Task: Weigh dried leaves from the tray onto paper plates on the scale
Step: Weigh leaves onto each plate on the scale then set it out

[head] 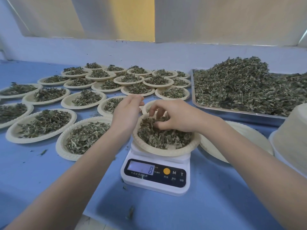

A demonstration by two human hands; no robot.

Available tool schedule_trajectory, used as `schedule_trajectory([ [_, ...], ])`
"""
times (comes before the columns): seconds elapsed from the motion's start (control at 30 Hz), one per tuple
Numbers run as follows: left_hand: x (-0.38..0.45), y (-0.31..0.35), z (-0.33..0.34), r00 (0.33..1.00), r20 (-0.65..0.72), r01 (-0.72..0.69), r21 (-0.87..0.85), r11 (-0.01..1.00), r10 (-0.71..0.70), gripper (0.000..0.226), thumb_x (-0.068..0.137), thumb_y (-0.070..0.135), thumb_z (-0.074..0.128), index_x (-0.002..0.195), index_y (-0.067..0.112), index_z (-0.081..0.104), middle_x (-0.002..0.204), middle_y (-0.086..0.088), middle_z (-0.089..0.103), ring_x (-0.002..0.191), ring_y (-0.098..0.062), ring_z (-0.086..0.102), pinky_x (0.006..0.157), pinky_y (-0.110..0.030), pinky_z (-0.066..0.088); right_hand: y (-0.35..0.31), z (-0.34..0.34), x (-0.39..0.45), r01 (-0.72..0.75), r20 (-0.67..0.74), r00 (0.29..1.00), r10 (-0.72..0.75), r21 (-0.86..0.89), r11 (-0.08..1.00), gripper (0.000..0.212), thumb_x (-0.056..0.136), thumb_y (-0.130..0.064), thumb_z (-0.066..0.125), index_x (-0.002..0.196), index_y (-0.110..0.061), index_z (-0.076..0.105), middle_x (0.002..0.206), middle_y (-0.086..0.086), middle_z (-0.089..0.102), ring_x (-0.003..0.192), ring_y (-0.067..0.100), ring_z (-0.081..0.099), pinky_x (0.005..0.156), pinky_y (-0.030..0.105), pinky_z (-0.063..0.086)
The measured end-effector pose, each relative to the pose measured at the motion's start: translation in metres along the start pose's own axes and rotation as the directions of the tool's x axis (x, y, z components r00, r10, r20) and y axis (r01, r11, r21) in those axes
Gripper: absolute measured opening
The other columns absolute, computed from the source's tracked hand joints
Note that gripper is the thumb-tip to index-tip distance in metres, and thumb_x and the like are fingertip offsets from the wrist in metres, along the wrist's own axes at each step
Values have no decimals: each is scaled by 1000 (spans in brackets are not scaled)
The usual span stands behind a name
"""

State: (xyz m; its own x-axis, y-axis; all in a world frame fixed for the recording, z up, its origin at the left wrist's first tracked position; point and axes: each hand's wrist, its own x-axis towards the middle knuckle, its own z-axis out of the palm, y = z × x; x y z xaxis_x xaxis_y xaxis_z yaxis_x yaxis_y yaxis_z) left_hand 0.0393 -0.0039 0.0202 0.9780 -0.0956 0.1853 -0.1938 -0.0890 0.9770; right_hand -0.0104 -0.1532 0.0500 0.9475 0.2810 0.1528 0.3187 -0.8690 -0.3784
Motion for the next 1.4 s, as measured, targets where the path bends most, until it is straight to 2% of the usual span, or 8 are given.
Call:
schedule_trajectory([
  [0.2,-1,2,-3,1000,2,1,-10,1000,-1,19,94,30,44,89,31,63,100,9,67,96,-10,60,86,-32,45,1,-18,-3,36,-238,971,10,188,981,18,84,-21,68,87,-38,63,87,-14,64,64,1,54,56,10,38],
  [0.3,-2,5,-4,1000,0,-5,-5,1000,5,18,95,30,45,92,31,63,100,10,66,96,-10,60,86,-33,46,1,-24,-3,41,-318,947,38,236,971,20,84,-21,67,82,-40,61,87,-15,63,83,15,62,69,20,45],
  [0.43,-3,9,-5,1000,7,-15,18,1000,15,20,96,31,44,99,27,63,102,9,66,97,-11,60,87,-34,47,1,-31,-3,64,-369,928,42,271,960,20,85,-22,67,81,-40,60,87,-17,62,91,7,61,79,22,44],
  [0.6,-3,14,-4,1000,21,-9,23,1000,9,19,95,32,45,99,26,63,100,9,67,94,-11,61,83,-32,46,3,-32,-5,83,-395,918,39,288,954,21,84,-21,68,78,-41,61,86,-16,63,95,11,60,91,35,46],
  [0.83,-7,16,5,998,43,-41,40,998,39,17,95,30,46,91,31,63,94,10,67,93,-12,61,86,-34,47,8,-23,-12,79,-375,926,38,292,953,22,84,-22,68,79,-42,59,91,-15,65,95,4,59,89,26,43],
  [1.0,-5,24,18,988,118,-122,162,979,104,26,97,32,44,112,24,63,102,11,62,95,-11,61,85,-35,48,16,-16,-15,79,-372,927,49,322,943,21,85,-20,68,82,-40,61,86,-18,64,87,-3,58,81,13,41],
  [1.23,6,47,49,977,175,-156,196,968,122,24,98,29,43,109,22,62,103,7,62,94,-16,60,93,-43,48,34,-38,-16,74,-452,884,117,383,921,20,86,-17,67,81,-36,61,84,-13,65,76,5,58,80,34,49],
  [1.4,14,64,76,963,242,-171,228,959,114,27,98,25,41,110,18,64,104,1,64,95,-19,59,83,-38,50,48,-46,-17,66,-461,873,160,436,898,22,85,-13,67,80,-33,62,86,-10,66,59,-7,52,71,30,45],
])
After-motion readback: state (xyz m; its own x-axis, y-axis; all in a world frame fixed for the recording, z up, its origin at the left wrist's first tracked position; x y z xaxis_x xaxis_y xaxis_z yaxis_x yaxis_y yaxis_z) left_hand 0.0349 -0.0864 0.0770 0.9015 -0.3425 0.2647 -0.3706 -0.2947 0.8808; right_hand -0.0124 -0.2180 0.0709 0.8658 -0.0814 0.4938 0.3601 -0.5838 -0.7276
